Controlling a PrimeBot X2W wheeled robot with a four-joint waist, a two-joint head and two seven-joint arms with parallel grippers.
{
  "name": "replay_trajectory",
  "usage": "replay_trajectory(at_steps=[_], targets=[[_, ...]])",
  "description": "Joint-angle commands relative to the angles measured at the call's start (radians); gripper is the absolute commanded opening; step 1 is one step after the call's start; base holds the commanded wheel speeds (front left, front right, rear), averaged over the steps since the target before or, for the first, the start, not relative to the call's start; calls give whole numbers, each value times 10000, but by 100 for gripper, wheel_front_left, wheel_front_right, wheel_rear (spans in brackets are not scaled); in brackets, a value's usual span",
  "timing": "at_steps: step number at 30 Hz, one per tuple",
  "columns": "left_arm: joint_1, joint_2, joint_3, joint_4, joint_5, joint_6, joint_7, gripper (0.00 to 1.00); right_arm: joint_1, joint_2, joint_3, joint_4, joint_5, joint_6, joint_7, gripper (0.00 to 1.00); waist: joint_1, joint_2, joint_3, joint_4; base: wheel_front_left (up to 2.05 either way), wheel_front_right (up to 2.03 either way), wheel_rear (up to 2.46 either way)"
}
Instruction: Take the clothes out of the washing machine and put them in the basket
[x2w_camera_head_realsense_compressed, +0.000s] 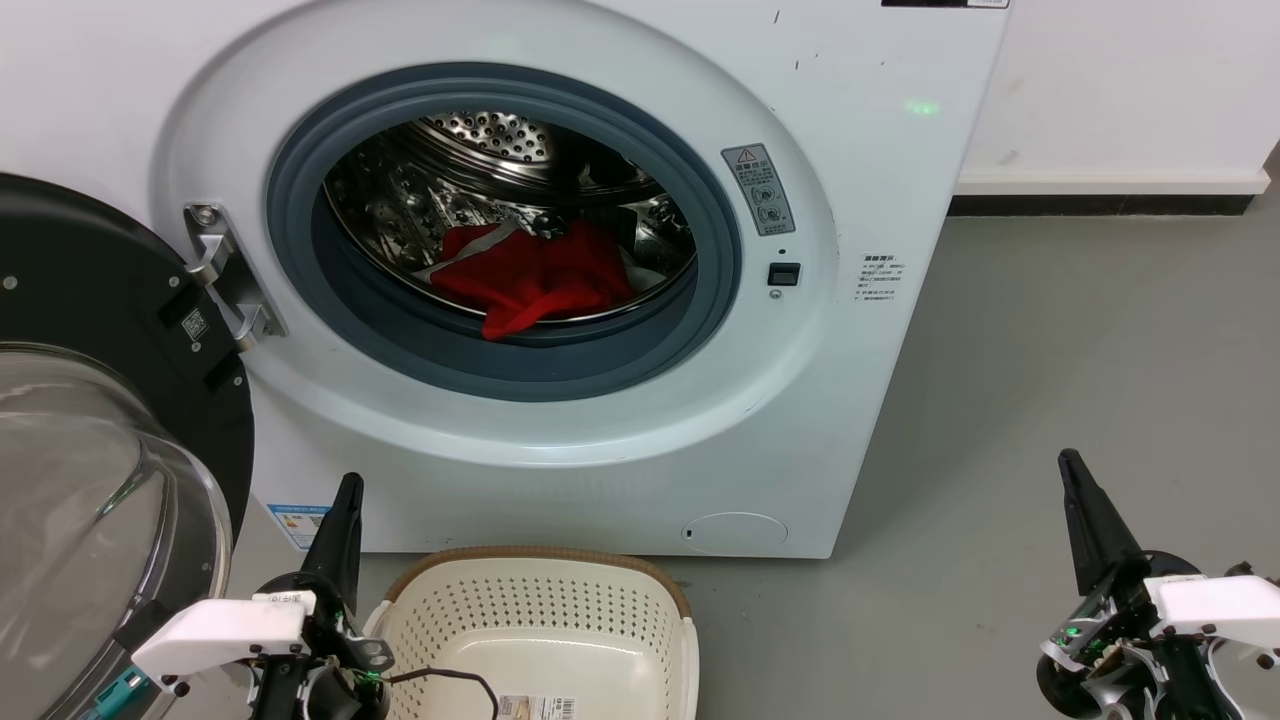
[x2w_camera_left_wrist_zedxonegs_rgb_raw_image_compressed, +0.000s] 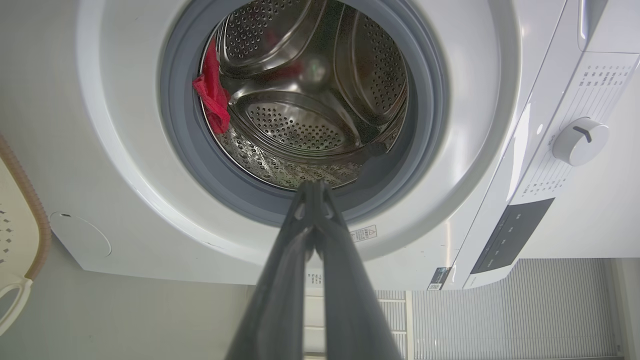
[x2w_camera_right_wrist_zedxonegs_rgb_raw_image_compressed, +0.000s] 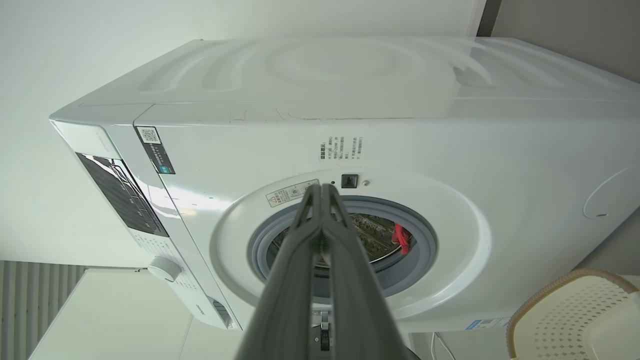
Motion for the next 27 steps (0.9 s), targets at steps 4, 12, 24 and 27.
replay_trajectory(at_steps=[4, 12, 24, 27], targets=[[-44, -10, 20, -5, -22, -15, 38, 0, -128, 29, 6, 11, -45, 0, -1, 0, 0, 0, 0, 0, 0, 0, 0], [-44, -10, 20, -5, -21, -15, 38, 0, -128, 29, 7, 11, -45, 0, -1, 0, 0, 0, 0, 0, 0, 0, 0], [-44, -10, 20, -5, -21, -15, 38, 0, -128, 30, 7, 11, -44, 0, -1, 0, 0, 0, 0, 0, 0, 0, 0], [-44, -10, 20, -5, -21, -15, 38, 0, -128, 30, 7, 11, -44, 0, -2, 0, 0, 0, 0, 0, 0, 0, 0]])
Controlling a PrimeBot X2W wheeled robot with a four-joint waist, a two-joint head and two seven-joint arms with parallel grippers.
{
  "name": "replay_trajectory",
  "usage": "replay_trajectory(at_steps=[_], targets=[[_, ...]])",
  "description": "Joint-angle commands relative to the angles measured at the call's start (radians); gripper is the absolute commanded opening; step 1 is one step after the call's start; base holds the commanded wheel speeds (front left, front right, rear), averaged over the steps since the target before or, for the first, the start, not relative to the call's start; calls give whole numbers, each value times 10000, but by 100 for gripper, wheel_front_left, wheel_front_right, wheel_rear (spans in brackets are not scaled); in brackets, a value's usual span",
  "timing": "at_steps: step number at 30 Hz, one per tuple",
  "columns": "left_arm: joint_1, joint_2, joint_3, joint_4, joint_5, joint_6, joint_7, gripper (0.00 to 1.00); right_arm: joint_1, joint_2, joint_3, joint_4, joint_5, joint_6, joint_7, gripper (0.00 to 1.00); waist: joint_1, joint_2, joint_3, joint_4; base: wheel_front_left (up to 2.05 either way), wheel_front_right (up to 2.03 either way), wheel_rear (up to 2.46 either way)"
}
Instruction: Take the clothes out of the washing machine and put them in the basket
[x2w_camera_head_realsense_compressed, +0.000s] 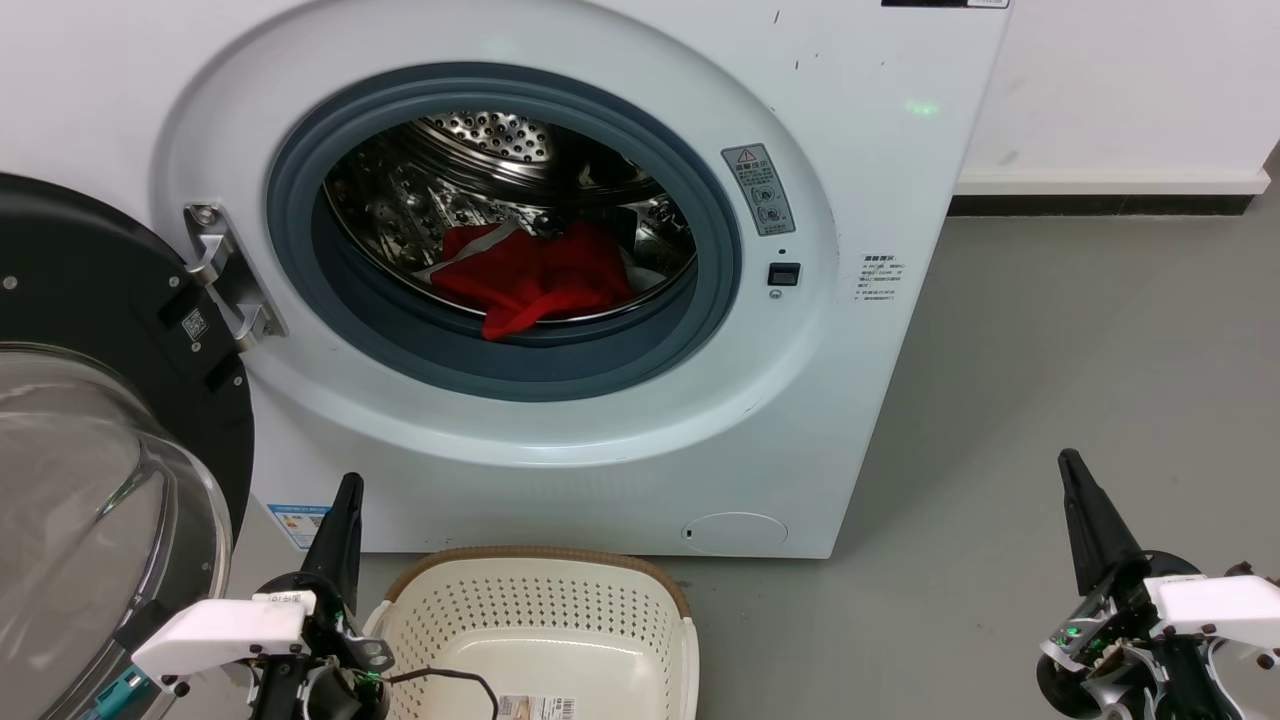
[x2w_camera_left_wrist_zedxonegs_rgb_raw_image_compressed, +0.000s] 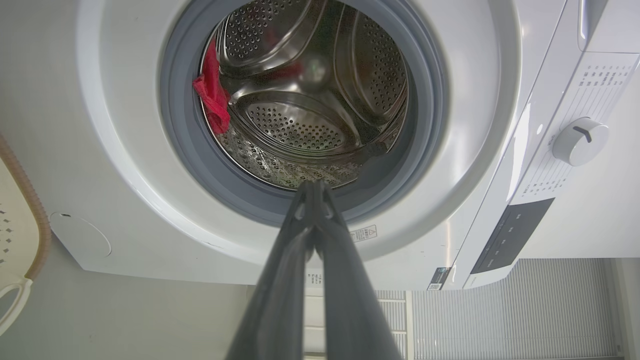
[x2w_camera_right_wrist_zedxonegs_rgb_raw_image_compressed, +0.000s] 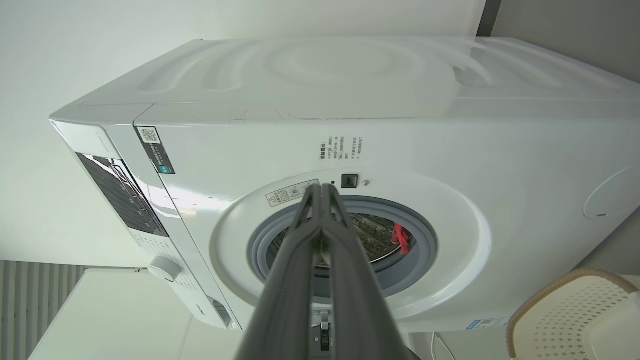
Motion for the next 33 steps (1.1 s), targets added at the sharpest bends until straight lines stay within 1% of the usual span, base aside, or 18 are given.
replay_trajectory(at_steps=[1, 2, 3, 4, 13, 17, 18, 20, 21, 24, 33], targets=[[-44, -10, 20, -5, -21, -15, 38, 0, -128, 30, 7, 11, -44, 0, -2, 0, 0, -1, 0, 0, 0, 0, 0], [-44, -10, 20, -5, -21, -15, 38, 100, -128, 30, 7, 11, -44, 0, -2, 100, 0, -1, 0, 0, 0, 0, 0], [10, -2, -9, 25, 4, 0, -11, 0, 15, 0, 4, 18, -2, 0, -6, 0, 0, -1, 0, 0, 0, 0, 0], [78, -10, -19, 125, 2, 0, -12, 100, 81, 6, 12, 115, 2, 0, -2, 100, 0, -1, 0, 0, 0, 0, 0], [-33, -11, -418, 52, 176, 0, -406, 100, 196, 6, 244, -82, -265, 0, -395, 100, 0, -1, 4, -2, 0, 0, 0], [-118, -10, -574, -81, 727, 0, -647, 100, 277, 6, 258, -243, -763, 0, -636, 100, 0, -1, -2, 26, 0, 0, 0], [-118, -10, -574, -81, 727, 0, -647, 100, 277, 6, 258, -243, -763, 0, -636, 100, 0, -1, -2, 26, 0, 0, 0], [-166, -9, -671, -190, 1336, 0, -784, 100, 322, 6, 221, -367, -1259, 0, -775, 100, 0, -1, -5, 52, 0, 0, 0], [-166, -9, -671, -190, 1336, 0, -784, 100, 322, 6, 221, -367, -1259, 0, -775, 100, 0, -1, -5, 52, 0, 0, 0], [-200, -8, -747, -315, 2012, -1, -919, 100, 365, 6, 208, -531, -1898, 0, -910, 100, 0, -1, -6, 73, 0, 0, 0], [-293, -7, -967, -714, 4005, 43, -1292, 100, 512, 6, 317, -1110, -4184, 0, -1283, 100, 0, -1, -28, 129, 0, 0, 0]])
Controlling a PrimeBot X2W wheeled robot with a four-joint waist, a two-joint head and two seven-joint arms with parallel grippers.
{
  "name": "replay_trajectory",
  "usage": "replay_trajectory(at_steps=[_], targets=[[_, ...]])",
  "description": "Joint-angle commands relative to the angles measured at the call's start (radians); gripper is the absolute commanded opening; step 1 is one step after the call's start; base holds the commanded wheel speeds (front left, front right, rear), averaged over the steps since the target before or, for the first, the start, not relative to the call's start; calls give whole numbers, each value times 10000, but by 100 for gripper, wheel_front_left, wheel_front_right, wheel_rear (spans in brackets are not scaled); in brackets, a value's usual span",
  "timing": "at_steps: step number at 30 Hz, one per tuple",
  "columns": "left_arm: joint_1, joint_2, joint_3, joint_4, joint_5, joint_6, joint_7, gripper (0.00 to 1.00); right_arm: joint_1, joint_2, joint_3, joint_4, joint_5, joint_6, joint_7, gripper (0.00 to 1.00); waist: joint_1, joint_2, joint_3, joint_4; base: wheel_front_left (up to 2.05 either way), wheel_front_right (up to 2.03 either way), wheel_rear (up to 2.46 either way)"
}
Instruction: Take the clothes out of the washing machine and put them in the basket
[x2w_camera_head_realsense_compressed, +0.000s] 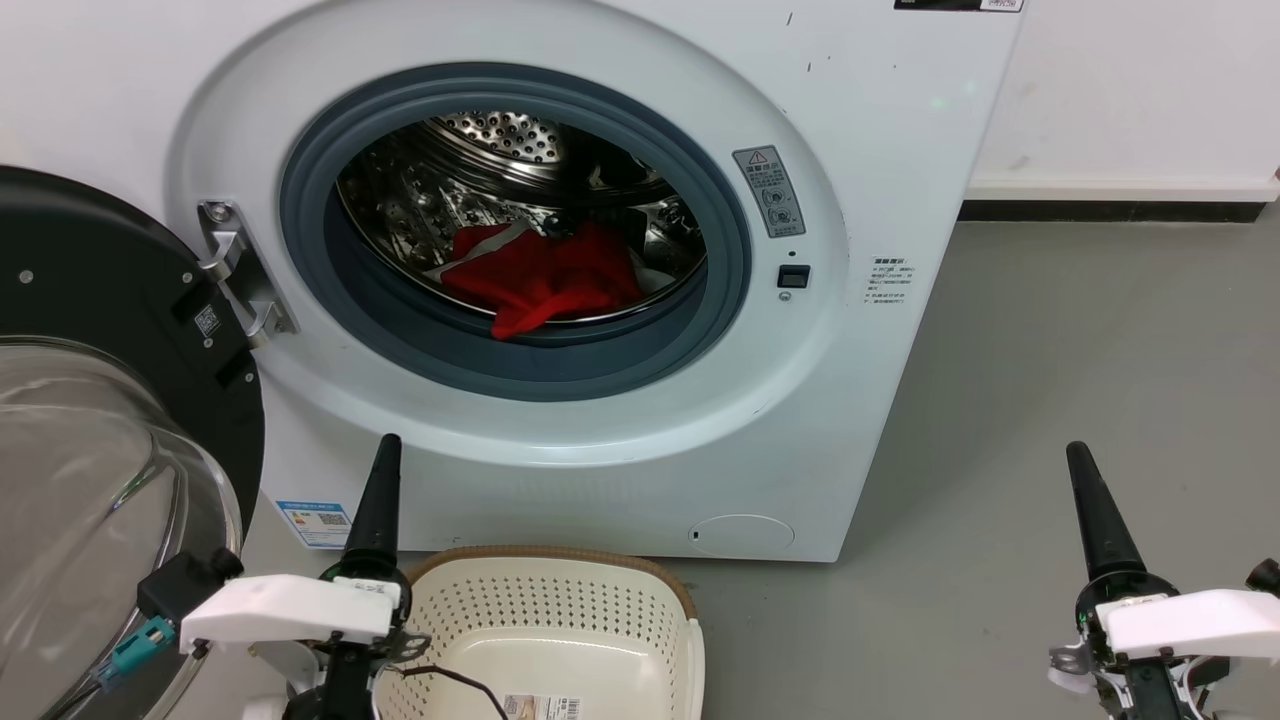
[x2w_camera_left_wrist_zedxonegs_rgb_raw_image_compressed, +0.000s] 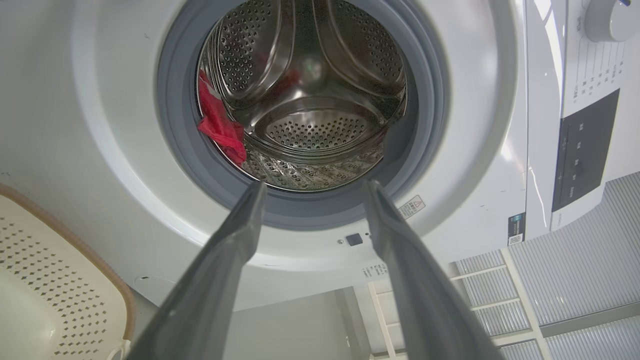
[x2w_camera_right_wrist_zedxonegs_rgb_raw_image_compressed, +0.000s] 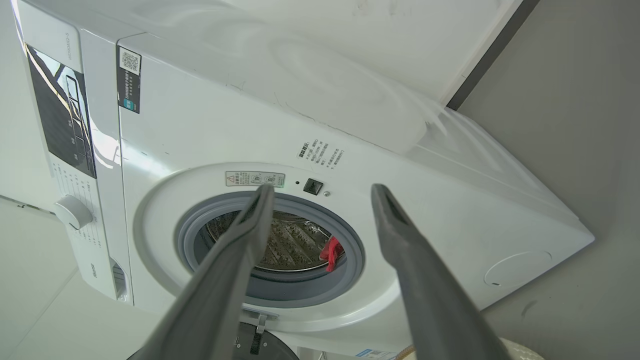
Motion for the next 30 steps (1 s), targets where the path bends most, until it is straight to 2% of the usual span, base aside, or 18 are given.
replay_trajectory(at_steps=[1, 18, 30], targets=[[-300, 22, -63, -221, 320, 20, -73, 100, -69, -33, 36, -257, -323, 2, -83, 100, 0, 0, -3, 5, 0, 0, 0], [-464, 26, -833, -211, 3752, 340, -681, 100, 256, -33, 294, -649, -4224, 3, -693, 100, 0, 0, -53, 156, 0, 0, 0], [-593, 28, -1158, -17, 5627, 487, -1052, 100, 366, -33, 269, -683, -6317, 3, -1023, 100, 0, 0, -73, 246, 0, 0, 0]])
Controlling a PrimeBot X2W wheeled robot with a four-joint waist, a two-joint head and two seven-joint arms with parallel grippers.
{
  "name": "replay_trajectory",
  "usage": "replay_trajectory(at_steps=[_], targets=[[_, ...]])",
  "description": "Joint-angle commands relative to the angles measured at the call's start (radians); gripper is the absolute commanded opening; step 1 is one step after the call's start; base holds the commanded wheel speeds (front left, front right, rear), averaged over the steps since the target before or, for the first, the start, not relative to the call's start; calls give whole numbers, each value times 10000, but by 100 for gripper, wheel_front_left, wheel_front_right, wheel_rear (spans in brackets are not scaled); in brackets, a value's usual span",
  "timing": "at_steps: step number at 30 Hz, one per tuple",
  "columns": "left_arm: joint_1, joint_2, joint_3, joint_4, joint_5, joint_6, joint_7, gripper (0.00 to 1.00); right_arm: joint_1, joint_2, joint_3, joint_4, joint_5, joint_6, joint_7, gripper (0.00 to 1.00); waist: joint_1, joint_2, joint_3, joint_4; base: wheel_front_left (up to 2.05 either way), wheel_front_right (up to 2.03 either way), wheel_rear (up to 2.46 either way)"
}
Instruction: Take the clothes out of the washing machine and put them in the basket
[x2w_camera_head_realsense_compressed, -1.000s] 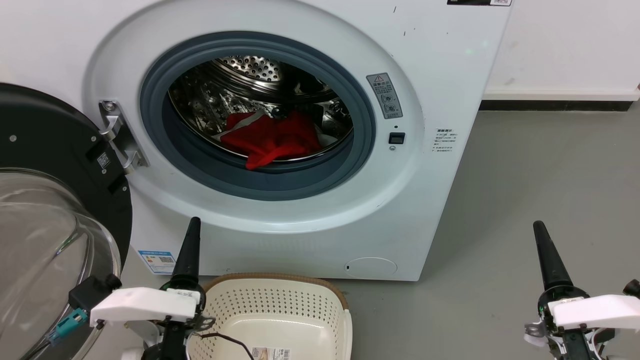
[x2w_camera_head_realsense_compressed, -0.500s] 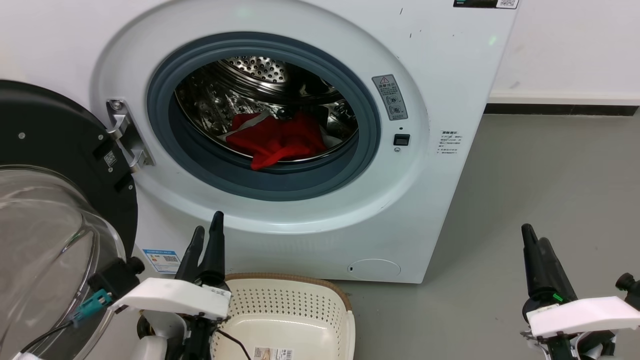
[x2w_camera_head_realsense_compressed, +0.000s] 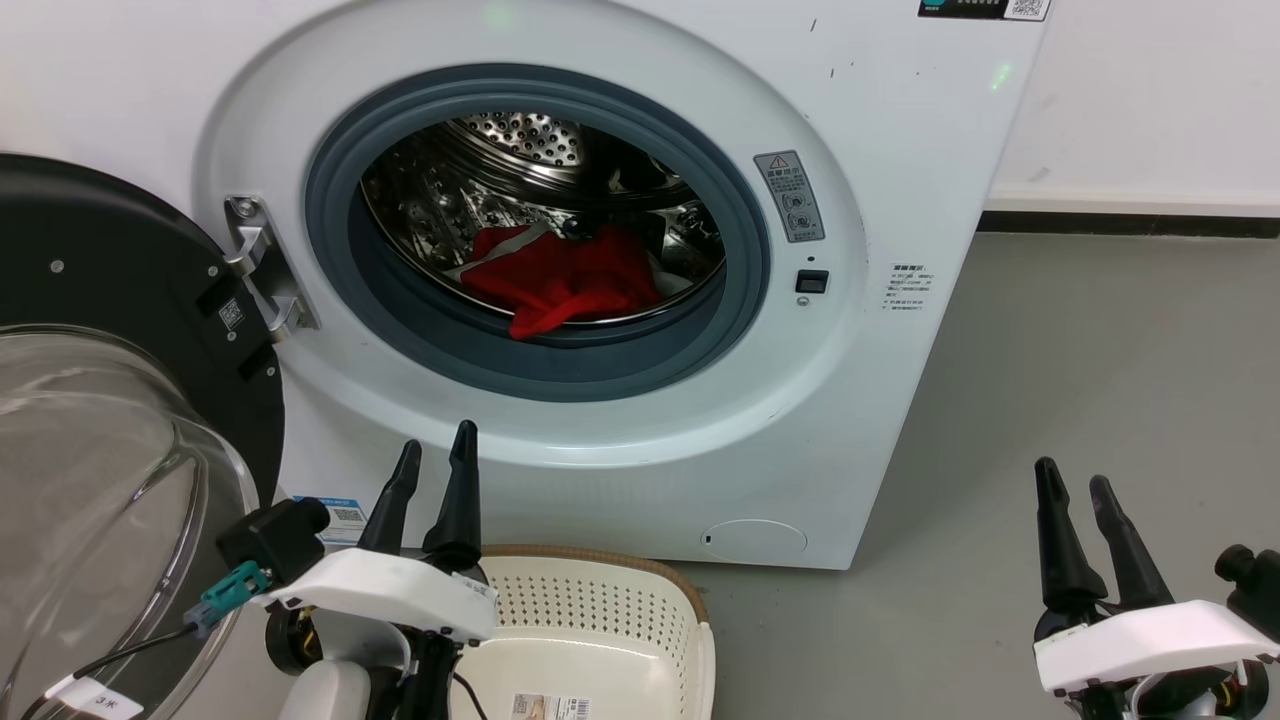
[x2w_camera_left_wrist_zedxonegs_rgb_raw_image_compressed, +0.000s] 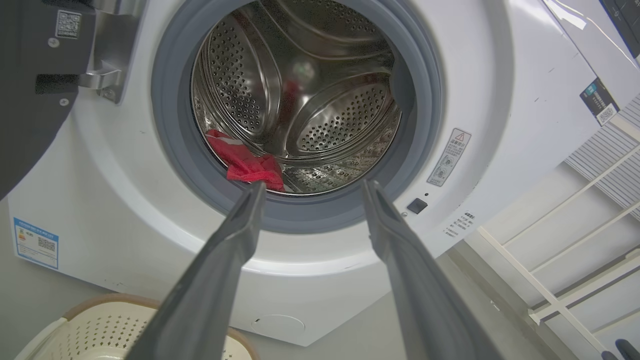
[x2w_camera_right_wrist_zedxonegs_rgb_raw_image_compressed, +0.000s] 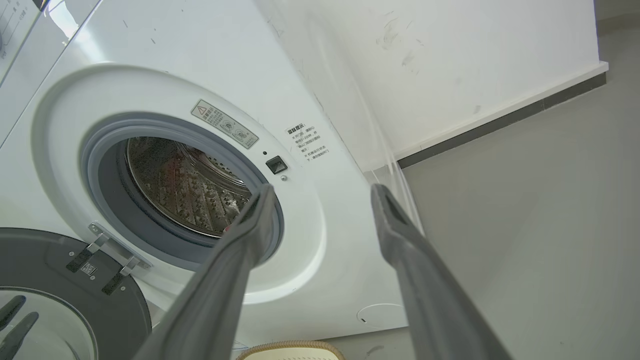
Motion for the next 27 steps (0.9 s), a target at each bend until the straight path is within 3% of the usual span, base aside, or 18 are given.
replay_trajectory(at_steps=[1, 27], targets=[[-254, 26, -53, -63, 290, 20, -103, 100, -55, -33, -2, -151, -292, 2, -72, 100, -1, 0, 0, 9, 0, 0, 0], [-586, 232, -792, 634, 3366, 193, -776, 100, 180, -33, -160, -53, -3240, 2, -153, 100, -1, 0, -24, 237, 0, 0, 0]])
